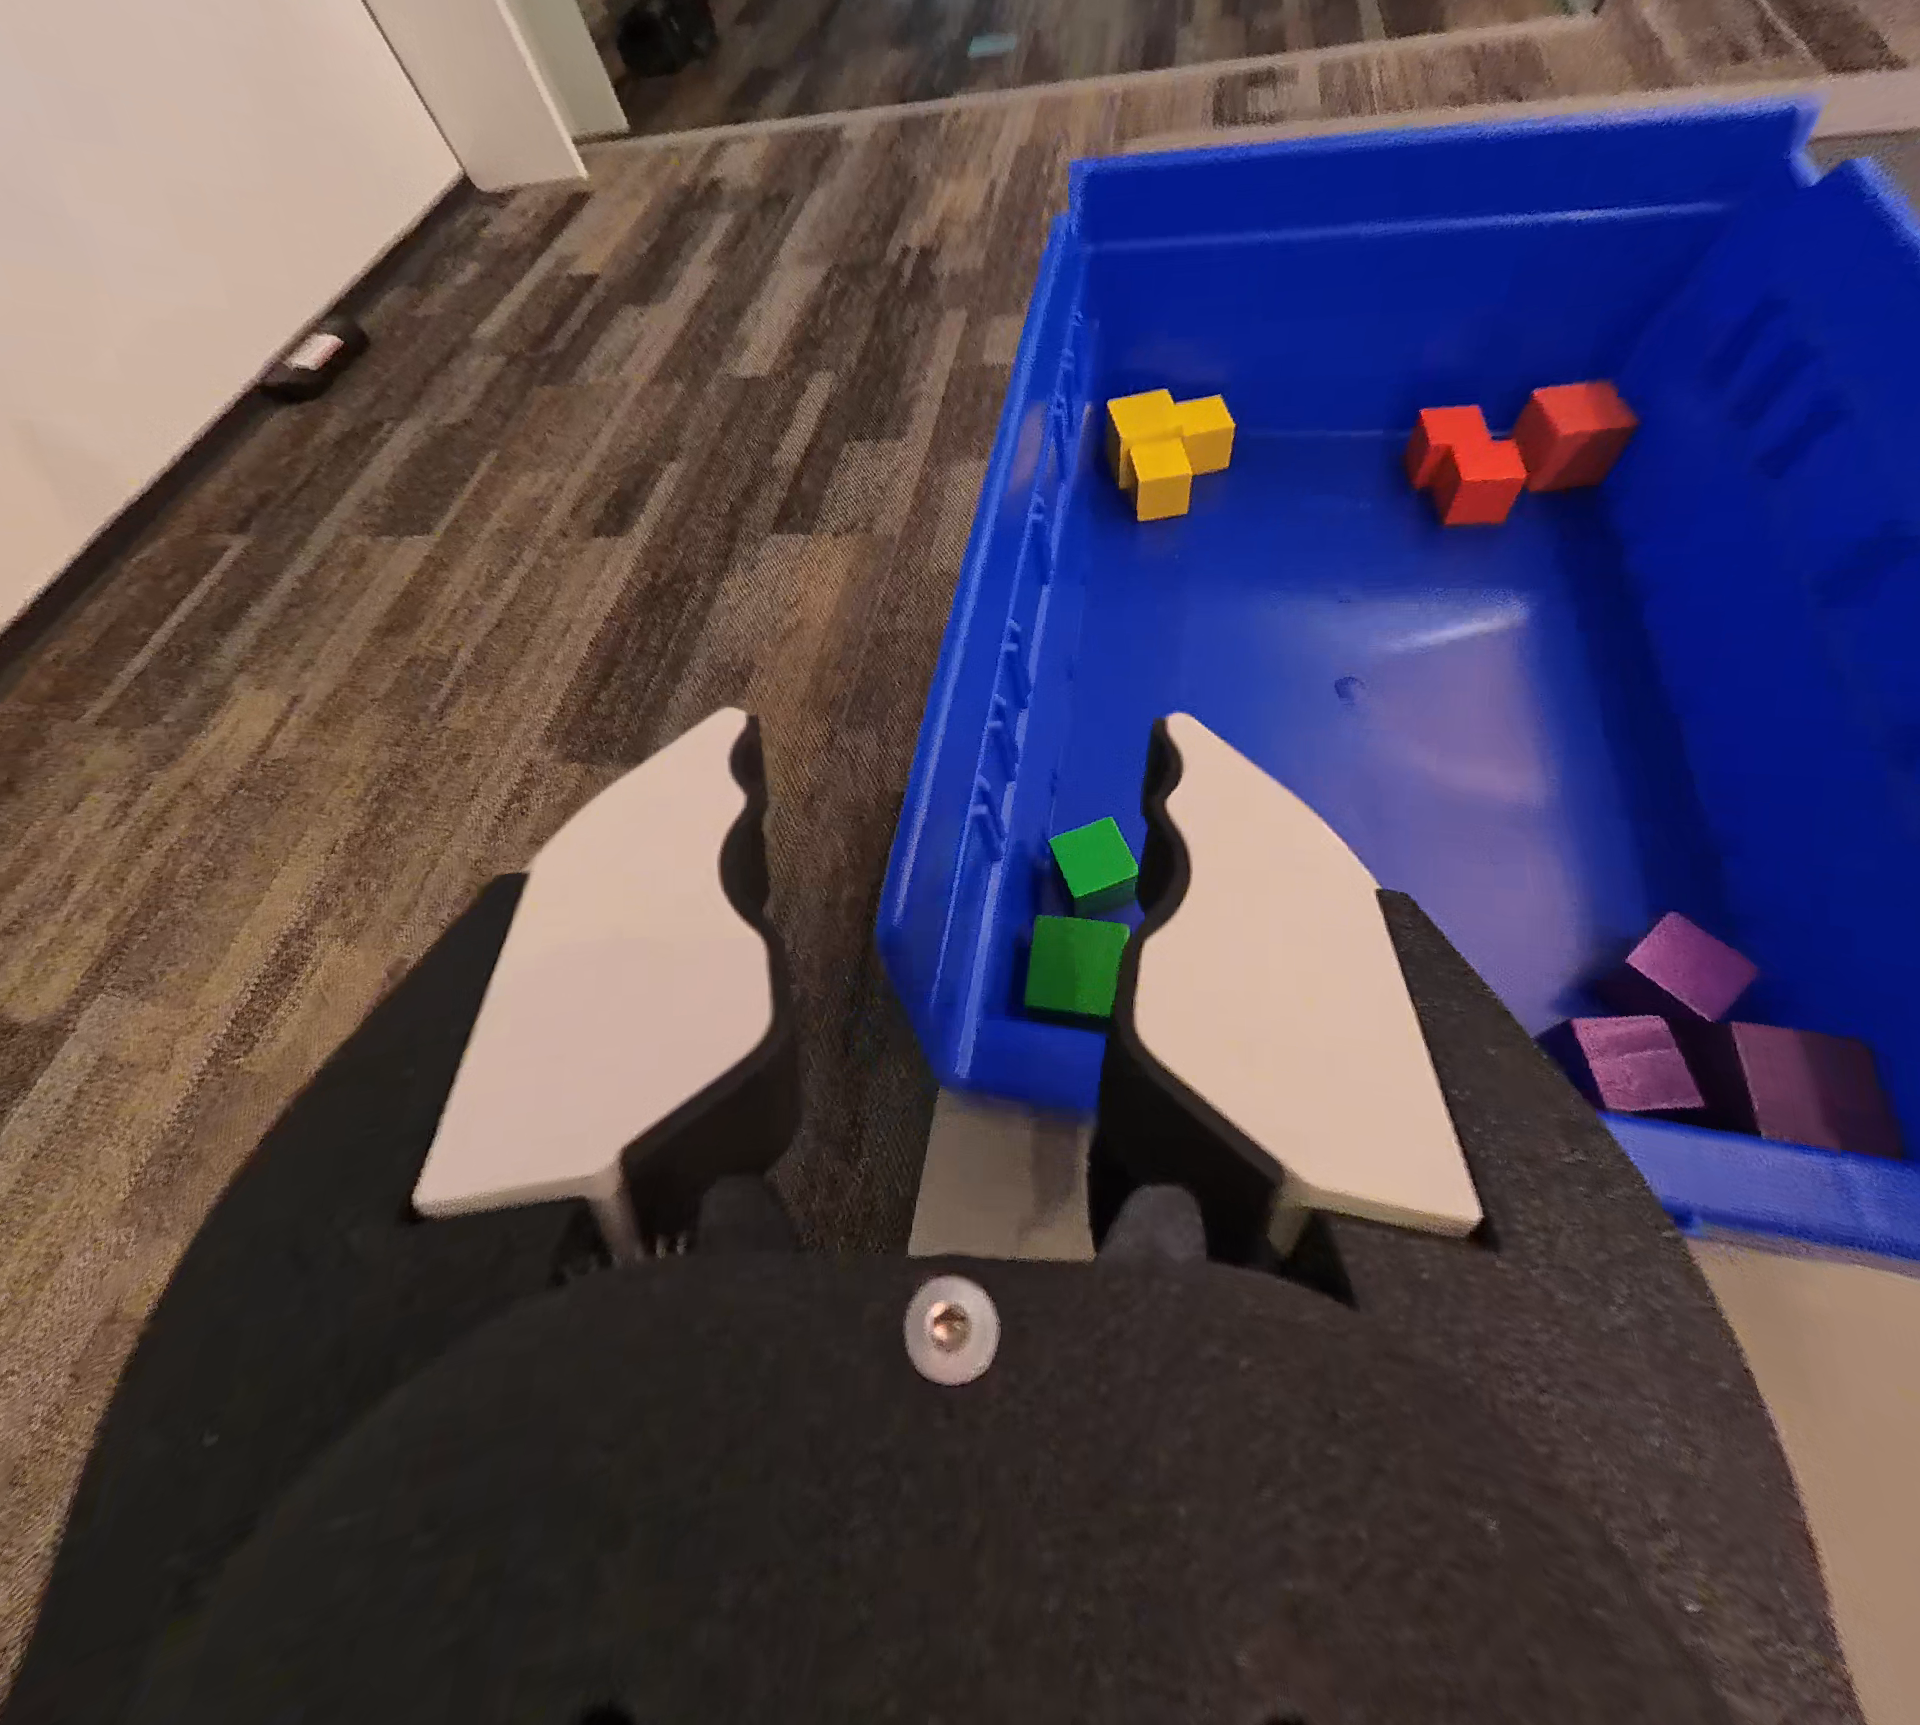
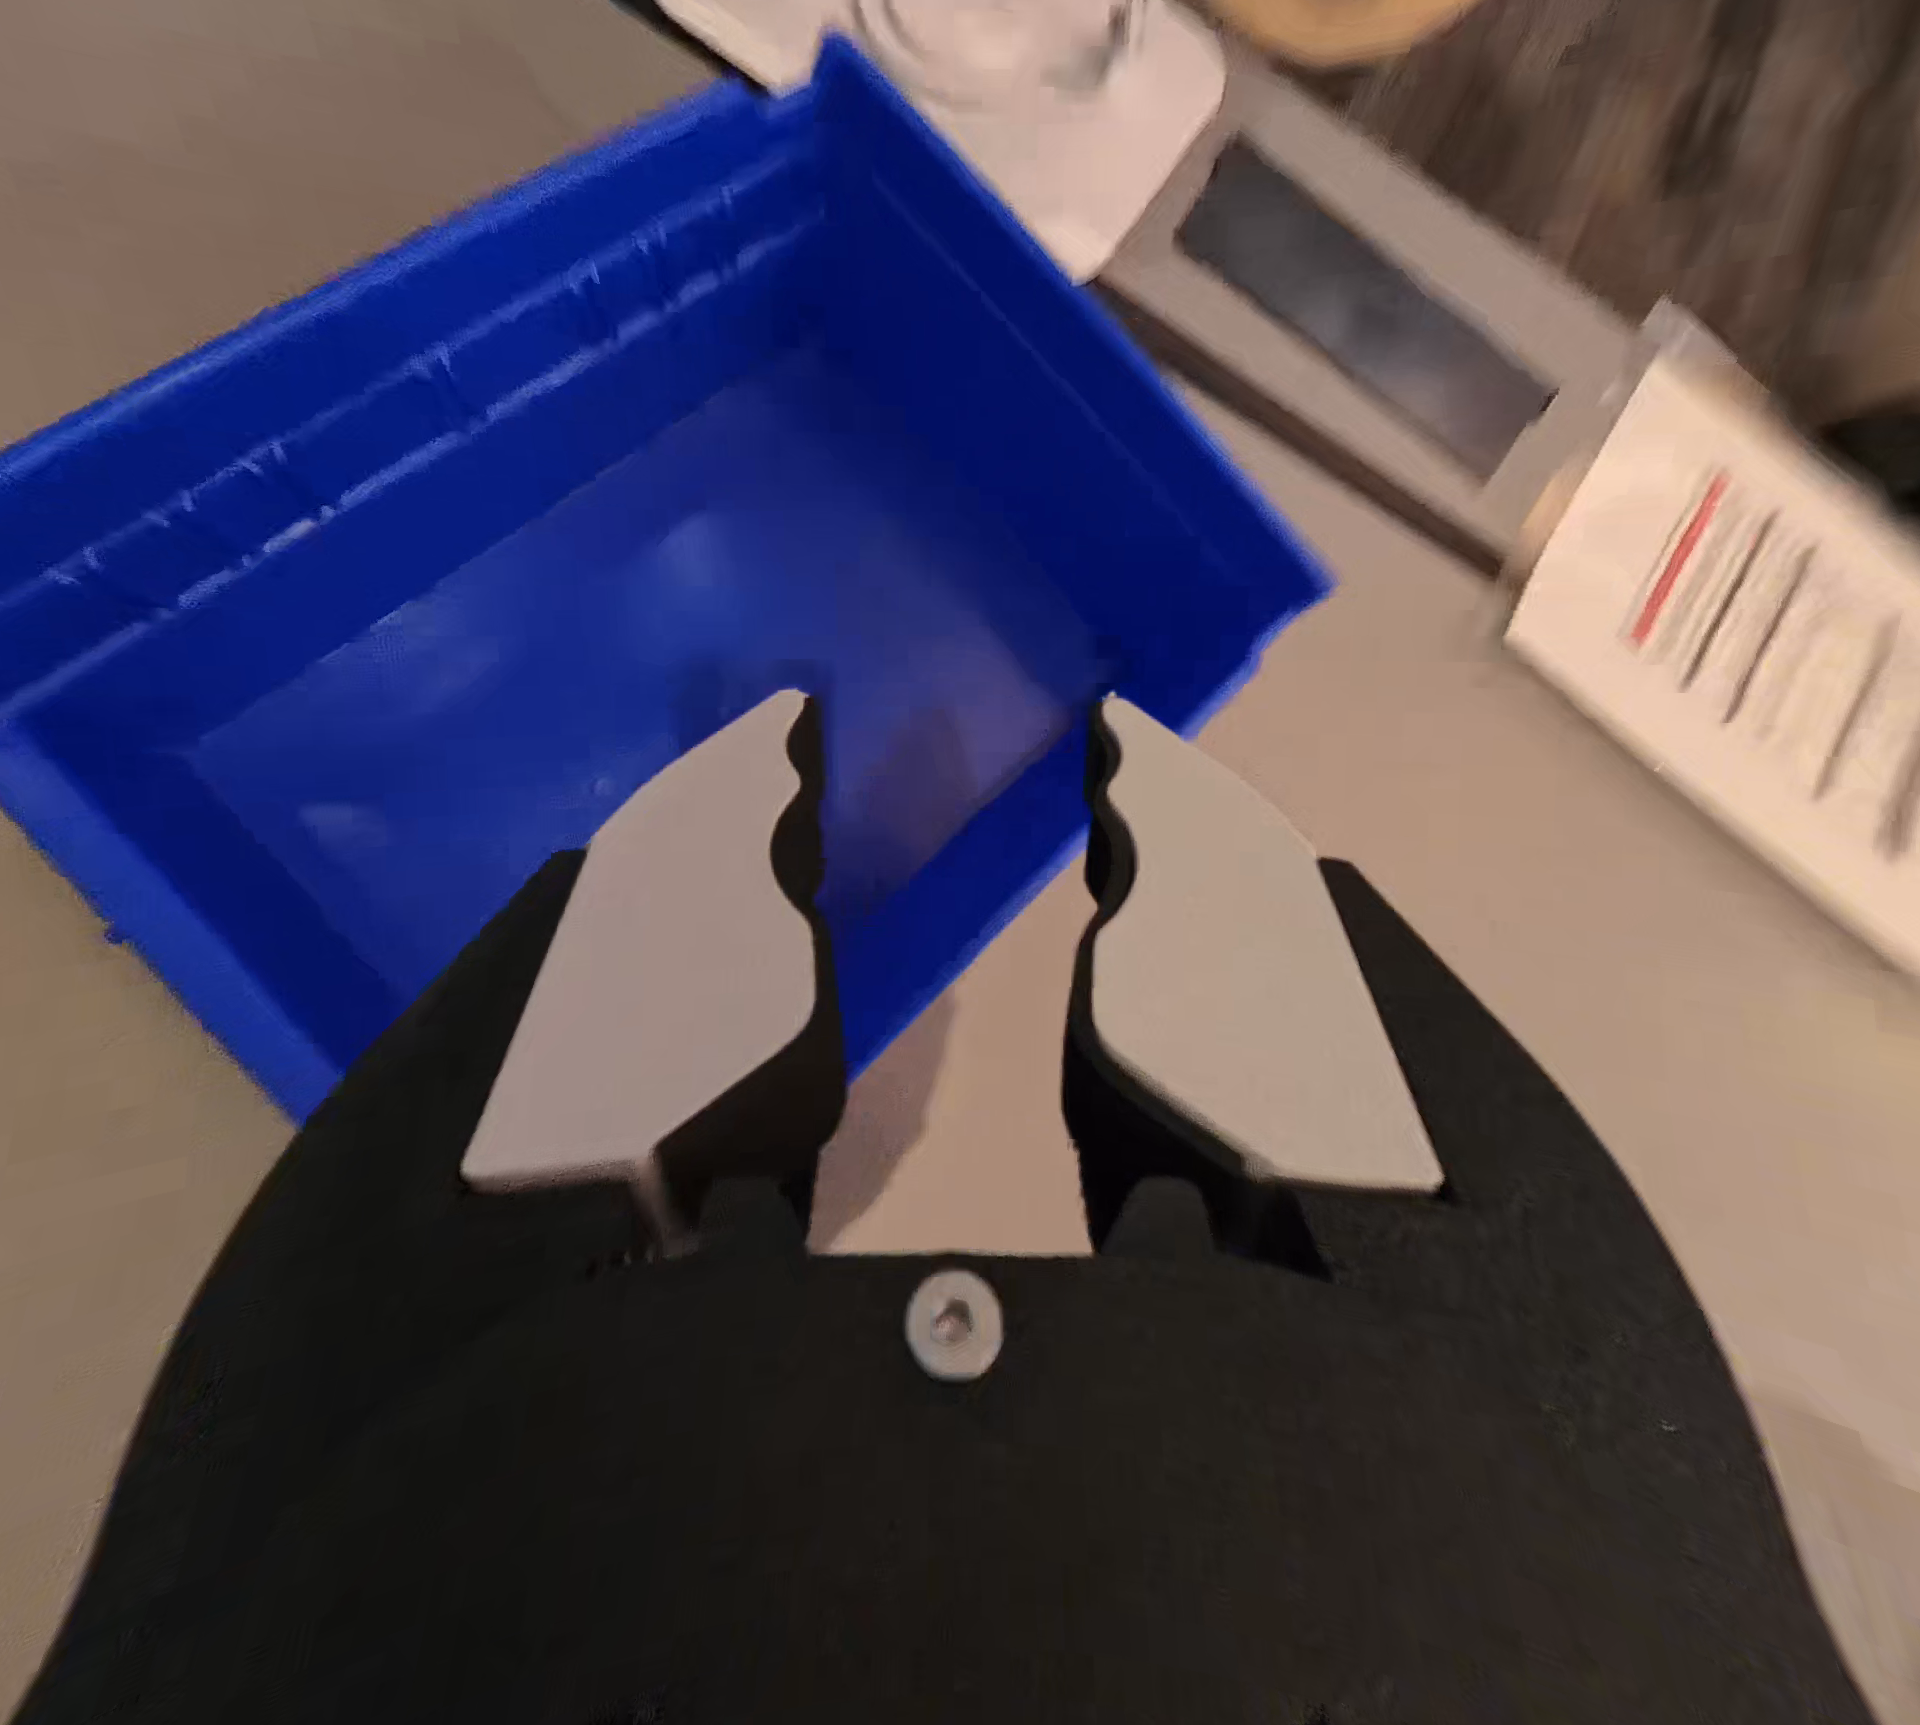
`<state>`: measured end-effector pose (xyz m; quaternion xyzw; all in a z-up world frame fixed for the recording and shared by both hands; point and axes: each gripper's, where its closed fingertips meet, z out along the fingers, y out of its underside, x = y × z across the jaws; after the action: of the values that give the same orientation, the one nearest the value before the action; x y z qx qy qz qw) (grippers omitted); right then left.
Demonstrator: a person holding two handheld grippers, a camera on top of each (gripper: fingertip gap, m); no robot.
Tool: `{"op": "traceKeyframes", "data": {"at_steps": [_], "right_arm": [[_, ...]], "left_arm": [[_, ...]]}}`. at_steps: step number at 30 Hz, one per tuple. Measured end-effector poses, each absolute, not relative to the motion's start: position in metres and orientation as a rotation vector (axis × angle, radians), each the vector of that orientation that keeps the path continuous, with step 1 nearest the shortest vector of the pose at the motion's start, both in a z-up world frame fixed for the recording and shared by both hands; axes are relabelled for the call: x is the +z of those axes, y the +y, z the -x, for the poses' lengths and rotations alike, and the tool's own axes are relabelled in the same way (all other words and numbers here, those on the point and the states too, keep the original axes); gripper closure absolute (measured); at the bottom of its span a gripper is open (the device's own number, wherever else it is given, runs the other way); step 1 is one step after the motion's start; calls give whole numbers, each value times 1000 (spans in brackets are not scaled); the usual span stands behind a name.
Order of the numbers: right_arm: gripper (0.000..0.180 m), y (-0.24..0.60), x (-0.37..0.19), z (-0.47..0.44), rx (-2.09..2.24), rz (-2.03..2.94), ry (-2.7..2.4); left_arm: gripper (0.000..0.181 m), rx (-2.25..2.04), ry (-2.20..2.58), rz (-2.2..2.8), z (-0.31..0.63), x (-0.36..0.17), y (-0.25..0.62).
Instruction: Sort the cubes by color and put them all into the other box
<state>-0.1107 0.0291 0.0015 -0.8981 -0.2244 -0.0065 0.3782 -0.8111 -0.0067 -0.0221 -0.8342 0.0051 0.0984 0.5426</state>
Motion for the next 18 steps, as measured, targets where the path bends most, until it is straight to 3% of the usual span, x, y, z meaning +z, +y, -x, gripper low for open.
{"op": "traceKeyframes", "data": {"at_steps": [2,4,8,12,14,16,18], "right_arm": [[147,13,-21,99,38,2433,-475],[145,4,-36,91,72,2456,-396],[125,-7,-60,90,198,2527,-243],[116,-10,-76,93,174,2615,-188],[120,-9,-83,94,144,2654,-192],[138,-10,-89,99,151,2687,-212],[146,-8,-94,95,90,2717,-214]], "left_arm": [[116,307,3,1926,812,-11,-22],[120,364,-5,1862,807,1,-36],[122,350,-34,1777,781,20,-51],[116,277,-29,1835,748,17,-52],[116,213,1,1847,726,15,-52],[117,183,47,1853,705,13,-54],[117,200,100,1861,689,10,-57]]}}
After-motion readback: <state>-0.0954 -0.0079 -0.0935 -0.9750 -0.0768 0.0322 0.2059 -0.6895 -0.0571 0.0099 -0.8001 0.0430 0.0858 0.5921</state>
